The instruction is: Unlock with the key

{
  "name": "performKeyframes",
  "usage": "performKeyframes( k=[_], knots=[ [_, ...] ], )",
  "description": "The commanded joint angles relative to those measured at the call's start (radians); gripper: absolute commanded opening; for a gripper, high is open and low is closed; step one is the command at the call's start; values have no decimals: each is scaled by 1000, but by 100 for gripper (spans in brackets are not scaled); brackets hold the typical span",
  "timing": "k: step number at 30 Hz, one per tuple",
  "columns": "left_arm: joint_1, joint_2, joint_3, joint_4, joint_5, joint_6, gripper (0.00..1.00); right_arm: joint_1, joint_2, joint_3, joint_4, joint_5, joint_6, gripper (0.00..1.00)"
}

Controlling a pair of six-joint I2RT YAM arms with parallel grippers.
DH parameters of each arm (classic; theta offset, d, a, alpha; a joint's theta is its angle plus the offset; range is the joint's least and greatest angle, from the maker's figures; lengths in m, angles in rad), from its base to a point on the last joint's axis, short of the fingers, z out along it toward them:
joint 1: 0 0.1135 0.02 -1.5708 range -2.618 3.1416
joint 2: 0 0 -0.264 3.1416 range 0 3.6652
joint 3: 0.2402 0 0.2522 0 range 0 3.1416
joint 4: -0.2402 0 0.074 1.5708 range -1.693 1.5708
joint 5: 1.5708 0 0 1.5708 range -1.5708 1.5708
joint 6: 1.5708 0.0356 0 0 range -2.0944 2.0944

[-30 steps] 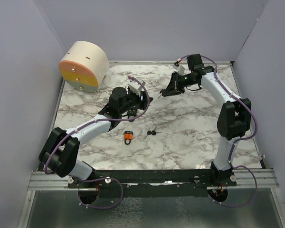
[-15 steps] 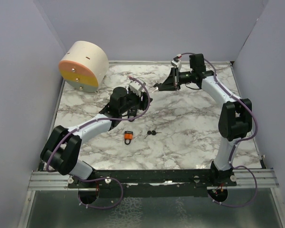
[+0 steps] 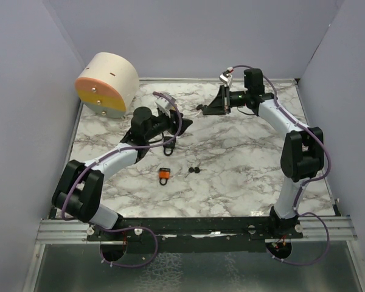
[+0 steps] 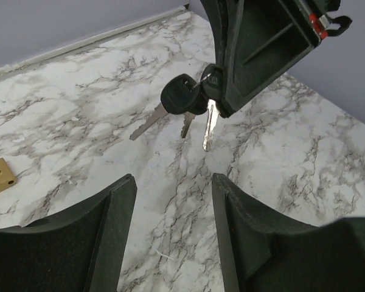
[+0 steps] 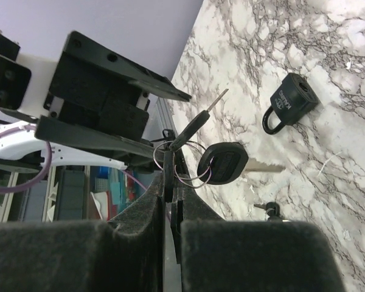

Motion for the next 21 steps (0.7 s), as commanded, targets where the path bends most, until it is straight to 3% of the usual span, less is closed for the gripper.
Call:
performKeyframes(
  k=[1,12,21],
  knots=[
    [31,23,29,114,145,-105,55,-6,-39,-26,33,15,-54,1],
    [52,1,10,121,125,-135,54,-7,-75,-127,115,84,-85,1],
    [57,-31,-59,112,-82,-144,55,-7,-167,-267,184,247,-97,1]
  ],
)
